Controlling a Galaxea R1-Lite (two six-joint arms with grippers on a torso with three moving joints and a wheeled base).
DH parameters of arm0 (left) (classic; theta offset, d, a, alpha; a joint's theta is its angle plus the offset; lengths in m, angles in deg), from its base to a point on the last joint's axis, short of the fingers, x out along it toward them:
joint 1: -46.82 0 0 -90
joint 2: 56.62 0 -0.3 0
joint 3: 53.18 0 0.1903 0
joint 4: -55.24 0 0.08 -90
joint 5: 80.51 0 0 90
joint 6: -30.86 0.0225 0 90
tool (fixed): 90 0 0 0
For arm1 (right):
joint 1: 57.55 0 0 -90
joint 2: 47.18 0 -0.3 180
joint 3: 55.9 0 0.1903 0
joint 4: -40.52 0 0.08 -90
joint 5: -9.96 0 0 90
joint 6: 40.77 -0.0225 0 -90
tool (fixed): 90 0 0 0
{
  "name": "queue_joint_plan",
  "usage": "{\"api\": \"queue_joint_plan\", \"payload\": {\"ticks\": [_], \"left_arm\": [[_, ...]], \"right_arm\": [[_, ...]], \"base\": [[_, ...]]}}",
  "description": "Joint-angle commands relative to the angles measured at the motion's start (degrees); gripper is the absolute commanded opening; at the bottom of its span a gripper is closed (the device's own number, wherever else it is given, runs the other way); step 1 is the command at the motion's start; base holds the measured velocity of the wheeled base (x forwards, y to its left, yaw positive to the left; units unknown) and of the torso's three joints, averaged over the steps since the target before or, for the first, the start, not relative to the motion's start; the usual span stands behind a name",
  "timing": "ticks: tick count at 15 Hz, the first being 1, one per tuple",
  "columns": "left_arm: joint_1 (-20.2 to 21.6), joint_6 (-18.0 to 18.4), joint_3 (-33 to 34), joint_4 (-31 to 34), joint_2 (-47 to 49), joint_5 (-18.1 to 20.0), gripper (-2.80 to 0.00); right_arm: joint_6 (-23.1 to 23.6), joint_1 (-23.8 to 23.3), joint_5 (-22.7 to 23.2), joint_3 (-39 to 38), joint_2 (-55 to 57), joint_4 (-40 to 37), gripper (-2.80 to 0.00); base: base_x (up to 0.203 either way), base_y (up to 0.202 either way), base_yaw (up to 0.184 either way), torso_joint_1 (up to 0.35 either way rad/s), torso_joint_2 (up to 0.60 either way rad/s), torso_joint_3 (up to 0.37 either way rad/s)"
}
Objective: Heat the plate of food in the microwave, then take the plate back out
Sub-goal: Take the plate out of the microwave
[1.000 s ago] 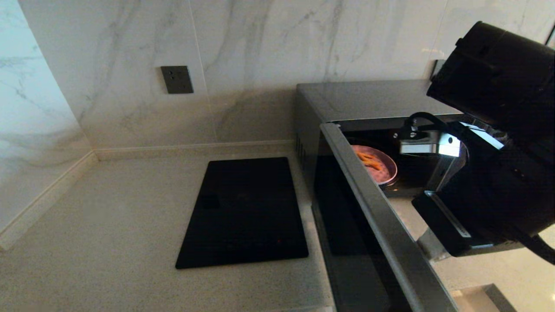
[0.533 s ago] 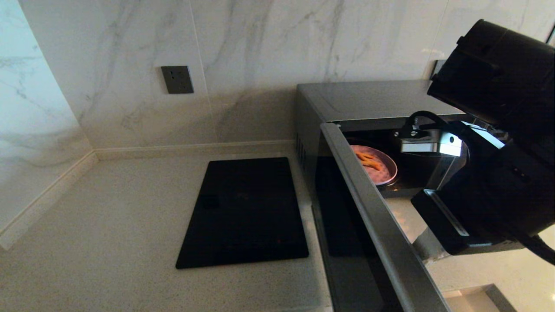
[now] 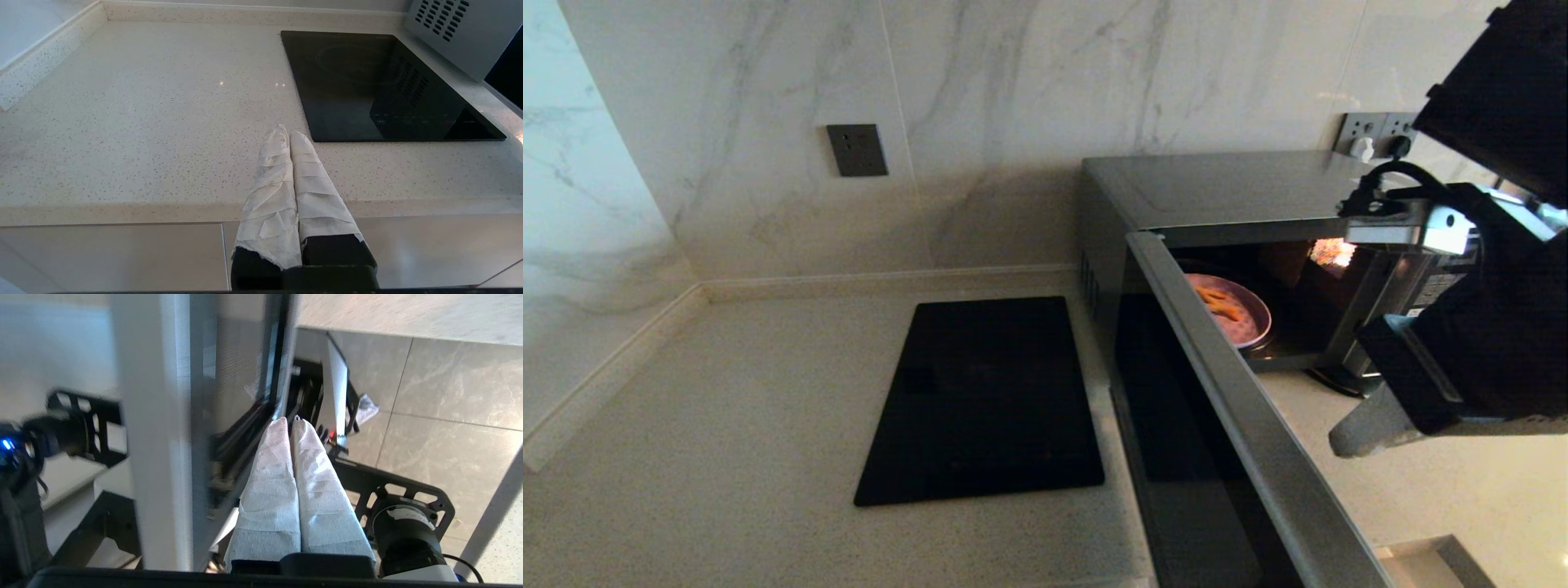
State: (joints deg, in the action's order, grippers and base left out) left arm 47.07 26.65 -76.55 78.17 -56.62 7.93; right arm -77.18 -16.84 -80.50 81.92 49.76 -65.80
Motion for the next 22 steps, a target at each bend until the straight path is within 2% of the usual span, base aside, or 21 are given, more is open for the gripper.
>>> {"api": "queue_joint_plan", "payload": {"ticks": [1, 3, 6, 9, 15, 16, 22], "left_arm": [[0.02, -0.01, 0.00, 0.00, 0.09, -0.02, -2.80], [0.02, -0.01, 0.00, 0.00, 0.09, -0.02, -2.80], [0.02, -0.01, 0.00, 0.00, 0.09, -0.02, -2.80], [0.02, -0.01, 0.00, 0.00, 0.09, -0.02, -2.80], [0.02, -0.01, 0.00, 0.00, 0.09, -0.02, -2.80], [0.02, -0.01, 0.00, 0.00, 0.09, -0.02, -2.80], [0.02, -0.01, 0.00, 0.00, 0.09, -0.02, -2.80]], "right_arm": [[-0.16, -3.18, -0.87, -0.05, -3.14, -0.44, -2.80], [-0.19, -6.16, -2.71, -0.10, -4.48, -0.45, -2.80], [-0.11, -12.99, -3.64, -1.47, -6.17, 1.02, -2.80], [-0.77, -17.84, -6.25, -8.97, -8.11, 10.52, -2.80], [-17.02, -21.93, -6.48, -10.34, -1.05, 20.55, -2.80], [-19.27, -22.23, -6.48, -10.52, 0.06, 22.64, 0.00], [-26.63, -29.88, -6.27, -10.27, 9.13, 32.14, 0.00]], "base": [[0.000, 0.000, 0.000, 0.000, 0.00, 0.000], [0.000, 0.000, 0.000, 0.000, 0.00, 0.000], [0.000, 0.000, 0.000, 0.000, 0.00, 0.000], [0.000, 0.000, 0.000, 0.000, 0.00, 0.000], [0.000, 0.000, 0.000, 0.000, 0.00, 0.000], [0.000, 0.000, 0.000, 0.000, 0.00, 0.000], [0.000, 0.000, 0.000, 0.000, 0.00, 0.000]]}}
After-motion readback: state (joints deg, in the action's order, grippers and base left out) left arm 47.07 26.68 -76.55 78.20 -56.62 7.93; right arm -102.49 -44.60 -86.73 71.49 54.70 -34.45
